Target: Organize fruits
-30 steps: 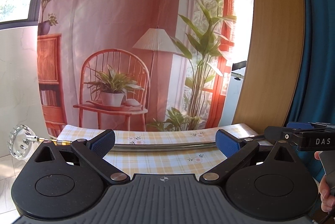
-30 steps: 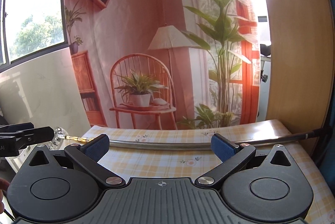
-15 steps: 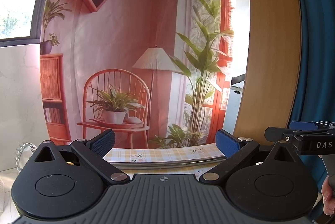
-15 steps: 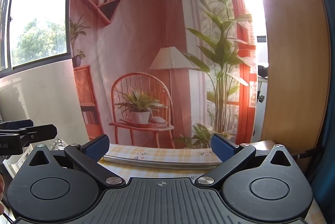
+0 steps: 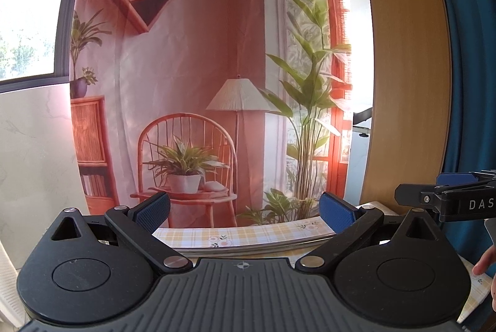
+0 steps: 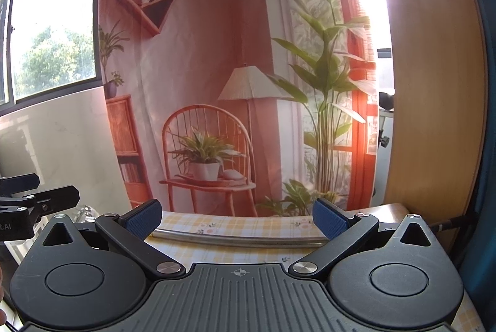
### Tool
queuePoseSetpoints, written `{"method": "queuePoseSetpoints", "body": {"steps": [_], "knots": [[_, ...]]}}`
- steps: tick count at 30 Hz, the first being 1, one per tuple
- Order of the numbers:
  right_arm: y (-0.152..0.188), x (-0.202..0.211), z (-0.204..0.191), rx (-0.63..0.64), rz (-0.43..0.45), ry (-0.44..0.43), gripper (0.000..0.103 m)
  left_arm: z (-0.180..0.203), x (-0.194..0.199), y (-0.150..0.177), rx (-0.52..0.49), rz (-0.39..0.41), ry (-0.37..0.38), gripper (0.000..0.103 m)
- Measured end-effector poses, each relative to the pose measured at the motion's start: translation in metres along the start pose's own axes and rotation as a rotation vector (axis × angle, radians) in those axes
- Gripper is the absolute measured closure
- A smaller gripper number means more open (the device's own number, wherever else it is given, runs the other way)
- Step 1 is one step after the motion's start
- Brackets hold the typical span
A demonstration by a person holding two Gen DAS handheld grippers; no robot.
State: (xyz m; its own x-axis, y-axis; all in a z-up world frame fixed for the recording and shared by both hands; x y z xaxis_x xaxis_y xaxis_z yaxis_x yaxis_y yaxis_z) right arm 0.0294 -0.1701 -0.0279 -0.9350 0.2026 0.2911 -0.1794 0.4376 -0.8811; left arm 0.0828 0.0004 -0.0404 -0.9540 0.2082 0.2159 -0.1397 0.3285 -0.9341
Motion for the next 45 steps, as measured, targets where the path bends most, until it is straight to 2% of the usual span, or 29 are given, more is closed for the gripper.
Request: {"method": "queuePoseSetpoints", "body": {"steps": [12,23,45], "knots": [[0.0018,-0.001,0.0032,-0.002,0.0,0.025,0.0,-0.0005,-0.0004,0.0028,0.011,-0.016,0.024,0.0],[0.0035,-0.0018,0.0033,0.002,-0.008,0.039,0.0,-0.0011,-0.0002,0.0023,0.0,-0.022,0.008,0.0],[0.0027,-0.0022,0.0053,0.001,-0.009,0.044,0.0,0.0035,-0.0003,0.0046,-0.002,-0.022,0.047,0.0]]}}
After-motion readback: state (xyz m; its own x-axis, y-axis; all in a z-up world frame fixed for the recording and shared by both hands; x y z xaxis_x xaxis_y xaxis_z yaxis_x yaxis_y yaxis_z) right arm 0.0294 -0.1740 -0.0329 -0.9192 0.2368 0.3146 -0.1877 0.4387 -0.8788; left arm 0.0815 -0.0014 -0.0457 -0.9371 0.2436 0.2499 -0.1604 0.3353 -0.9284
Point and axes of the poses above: each gripper's, at about its wrist camera, not at the fingertips, and x roughly against the way its jaws point, z to its right, y to its underside, the point moved 10 cm from there along -x, roughly the way its jaws point, and after that the axes turned 14 degrees about -x, right-handed, at the moved point
